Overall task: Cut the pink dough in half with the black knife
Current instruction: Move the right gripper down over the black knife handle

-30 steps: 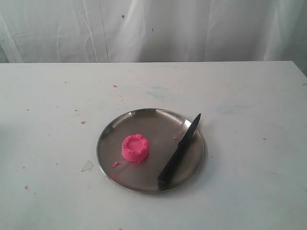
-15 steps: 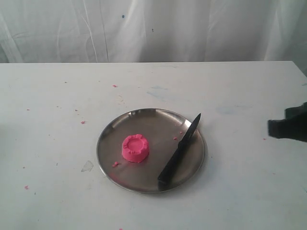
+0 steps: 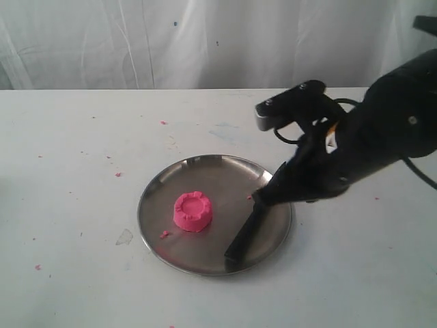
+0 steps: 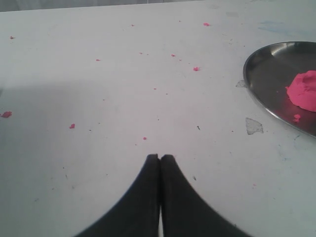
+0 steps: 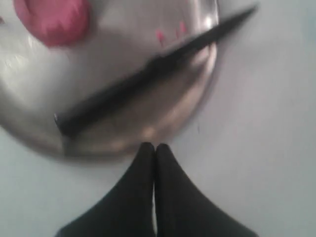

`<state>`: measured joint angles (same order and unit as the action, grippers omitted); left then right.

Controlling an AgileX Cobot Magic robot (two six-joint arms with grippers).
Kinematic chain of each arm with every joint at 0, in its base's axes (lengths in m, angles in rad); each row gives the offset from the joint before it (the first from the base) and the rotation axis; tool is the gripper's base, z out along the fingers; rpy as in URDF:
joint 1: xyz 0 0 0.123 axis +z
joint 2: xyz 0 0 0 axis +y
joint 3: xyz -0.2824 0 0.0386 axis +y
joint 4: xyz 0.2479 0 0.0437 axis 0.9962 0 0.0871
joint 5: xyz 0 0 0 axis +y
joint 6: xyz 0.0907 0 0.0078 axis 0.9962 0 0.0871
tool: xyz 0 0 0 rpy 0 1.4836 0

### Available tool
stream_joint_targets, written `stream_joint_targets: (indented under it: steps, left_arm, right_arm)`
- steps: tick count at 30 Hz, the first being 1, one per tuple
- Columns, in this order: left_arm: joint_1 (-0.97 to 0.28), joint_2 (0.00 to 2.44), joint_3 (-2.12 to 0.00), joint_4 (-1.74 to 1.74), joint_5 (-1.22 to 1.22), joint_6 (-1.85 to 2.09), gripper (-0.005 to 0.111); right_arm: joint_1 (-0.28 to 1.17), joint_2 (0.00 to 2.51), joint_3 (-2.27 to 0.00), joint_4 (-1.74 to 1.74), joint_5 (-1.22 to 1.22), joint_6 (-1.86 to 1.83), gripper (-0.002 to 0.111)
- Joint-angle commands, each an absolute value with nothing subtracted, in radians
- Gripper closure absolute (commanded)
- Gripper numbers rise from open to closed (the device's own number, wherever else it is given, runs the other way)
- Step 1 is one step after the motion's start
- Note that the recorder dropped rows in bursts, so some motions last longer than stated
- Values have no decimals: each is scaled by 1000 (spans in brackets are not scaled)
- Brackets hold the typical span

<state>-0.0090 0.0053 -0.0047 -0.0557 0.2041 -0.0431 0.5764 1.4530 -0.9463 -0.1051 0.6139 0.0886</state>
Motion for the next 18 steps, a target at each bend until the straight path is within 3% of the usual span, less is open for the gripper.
stream_joint_targets:
  steps: [1, 6, 11, 12, 18]
  left_arm:
    - [-15, 0, 0, -54, 202, -45, 107]
    - [-15, 0, 0, -54, 202, -45, 107]
    - [-15, 0, 0, -54, 202, -45, 107]
    - [-15, 0, 0, -54, 202, -45, 107]
    - [-15, 0, 0, -54, 202, -45, 107]
  right_arm:
    - [587, 1528, -954, -101, 262, 102, 108]
    - [587, 1618, -962, -101, 225, 79, 103]
    - [587, 1698, -1006, -101, 363, 60, 71]
    - [587, 1731, -1043, -84, 427, 55, 52]
    - [587, 1820, -1075, 49, 502, 123, 51]
